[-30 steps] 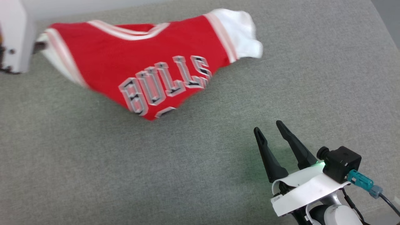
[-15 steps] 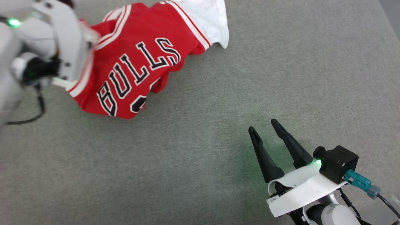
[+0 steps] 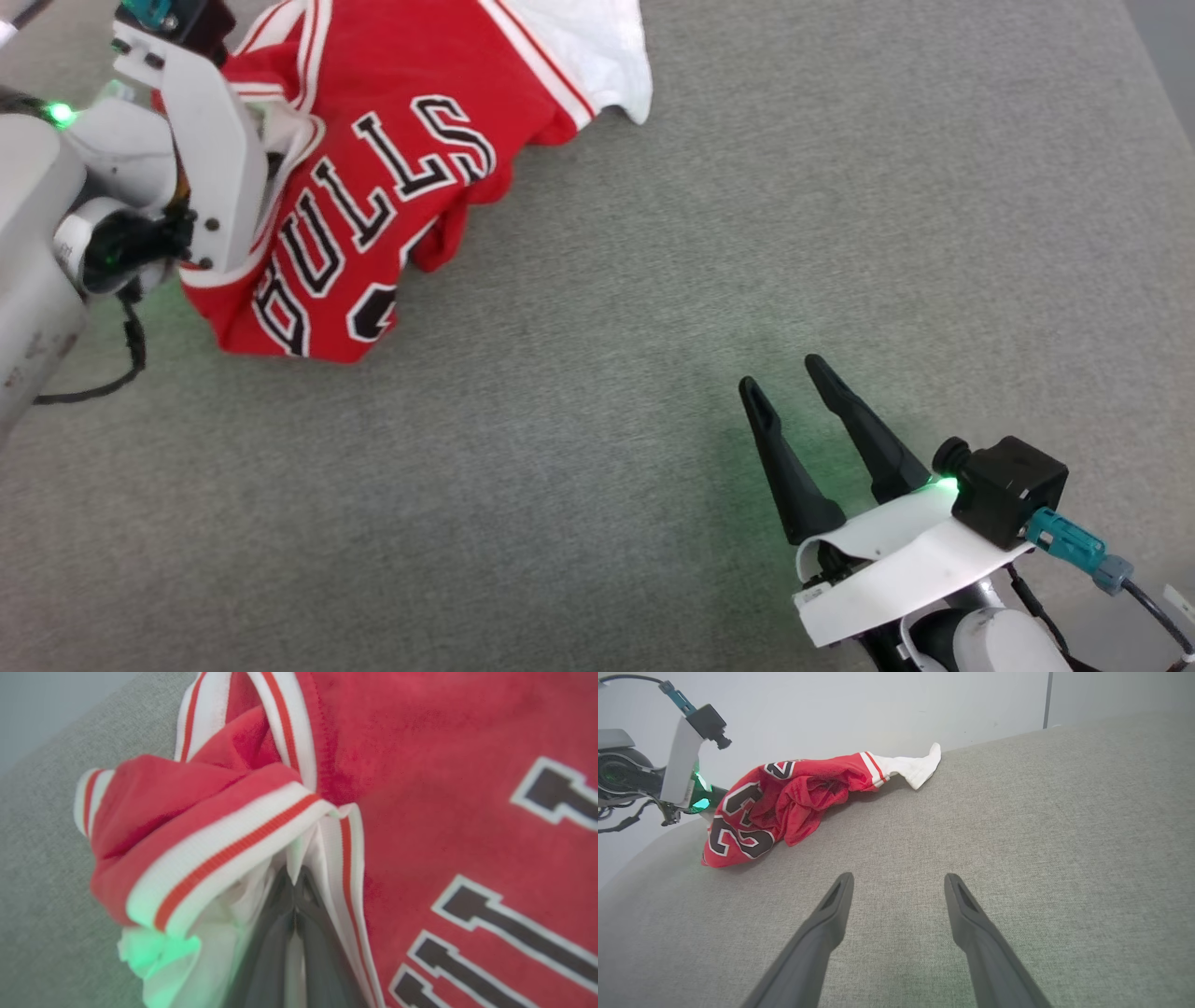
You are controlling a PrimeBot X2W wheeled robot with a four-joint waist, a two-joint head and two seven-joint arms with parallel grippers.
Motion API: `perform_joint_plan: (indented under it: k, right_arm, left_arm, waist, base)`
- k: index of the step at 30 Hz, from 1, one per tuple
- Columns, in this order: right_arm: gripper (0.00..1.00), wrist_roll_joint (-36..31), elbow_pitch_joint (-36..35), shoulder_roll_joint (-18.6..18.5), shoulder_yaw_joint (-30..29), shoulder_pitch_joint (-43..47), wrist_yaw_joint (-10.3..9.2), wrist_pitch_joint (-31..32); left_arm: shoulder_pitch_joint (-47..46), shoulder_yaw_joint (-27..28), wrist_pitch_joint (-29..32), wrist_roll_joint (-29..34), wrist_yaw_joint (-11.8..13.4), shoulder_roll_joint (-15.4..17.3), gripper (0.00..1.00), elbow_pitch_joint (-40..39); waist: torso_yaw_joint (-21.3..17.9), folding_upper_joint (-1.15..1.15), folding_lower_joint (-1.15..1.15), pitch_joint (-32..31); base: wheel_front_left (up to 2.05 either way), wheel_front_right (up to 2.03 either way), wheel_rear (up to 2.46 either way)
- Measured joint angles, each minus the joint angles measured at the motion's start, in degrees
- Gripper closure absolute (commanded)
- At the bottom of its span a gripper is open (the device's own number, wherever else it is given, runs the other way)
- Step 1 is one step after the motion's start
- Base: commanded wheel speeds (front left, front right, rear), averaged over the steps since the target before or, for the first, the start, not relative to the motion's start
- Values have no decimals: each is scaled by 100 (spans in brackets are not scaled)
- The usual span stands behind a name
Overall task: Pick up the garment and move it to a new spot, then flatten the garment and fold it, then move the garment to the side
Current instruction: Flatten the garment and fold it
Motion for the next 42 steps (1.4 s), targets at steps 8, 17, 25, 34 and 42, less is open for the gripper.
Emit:
perform_joint_plan:
  k: [8, 17, 25, 34, 42]
  right_arm:
    - [0, -104, 21, 1, -160, -49, 0, 136]
    - [0, -162, -70, 1, -185, -63, 0, 266]
    - [0, -166, -143, 0, -163, -61, 0, 280]
    - [0, -214, -267, 0, -168, -58, 0, 281]
    - [0, -274, -291, 0, -277, -33, 0, 341]
  left_arm:
    - [-331, 49, 165, -624, 0, 220, 0, -894]
    - [-727, 31, 881, -794, 0, 776, 0, -1272]
    - [-614, 99, 1538, -1451, 0, 924, 0, -869]
    - [-505, 247, 1482, -1788, 0, 780, 67, -581]
    - [-364, 442, 1080, -1993, 0, 634, 100, -586]
  waist:
    - [383, 0, 0, -165]
    - [750, 0, 0, -355]
    - [631, 0, 0, -216]
    - [445, 0, 0, -14]
    - [569, 0, 0, -32]
  base:
    - [0, 0, 0]
    - [0, 0, 0]
    - [0, 0, 0]
    - [0, 0, 0]
    - [0, 0, 0]
